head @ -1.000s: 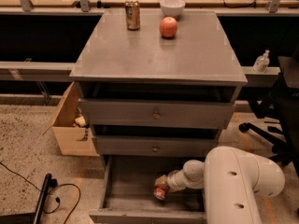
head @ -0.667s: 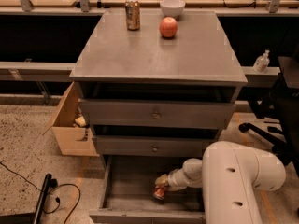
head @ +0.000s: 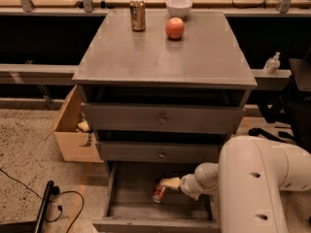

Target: Place coke can into bottom drawer

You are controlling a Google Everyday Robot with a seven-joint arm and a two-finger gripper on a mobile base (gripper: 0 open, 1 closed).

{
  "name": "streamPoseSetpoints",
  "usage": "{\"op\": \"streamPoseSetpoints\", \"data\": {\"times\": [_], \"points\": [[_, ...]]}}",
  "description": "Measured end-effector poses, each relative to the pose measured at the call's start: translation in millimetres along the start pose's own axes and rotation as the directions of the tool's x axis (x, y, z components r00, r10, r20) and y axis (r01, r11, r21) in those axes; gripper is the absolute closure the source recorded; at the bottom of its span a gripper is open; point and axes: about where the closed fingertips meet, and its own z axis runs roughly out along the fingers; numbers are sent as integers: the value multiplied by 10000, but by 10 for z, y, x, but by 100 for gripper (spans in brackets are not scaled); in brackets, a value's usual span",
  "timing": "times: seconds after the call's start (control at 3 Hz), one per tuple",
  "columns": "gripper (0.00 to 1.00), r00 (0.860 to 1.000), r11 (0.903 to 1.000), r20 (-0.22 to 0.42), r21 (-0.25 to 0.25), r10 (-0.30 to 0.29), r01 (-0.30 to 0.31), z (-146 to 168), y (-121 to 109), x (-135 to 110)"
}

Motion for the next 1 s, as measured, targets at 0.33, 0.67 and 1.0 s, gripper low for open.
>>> {"op": "streamPoseSetpoints", "data": {"times": [0.33,0.67,1.0], "points": [[15,9970,9984,573,-211,-519,531,-474,81,73],[39,9795,9894,1799,-959,-907,1092,-1134,303,239],[38,9771,9856,2078,-1502,-459,782,-1282,406,321]]}}
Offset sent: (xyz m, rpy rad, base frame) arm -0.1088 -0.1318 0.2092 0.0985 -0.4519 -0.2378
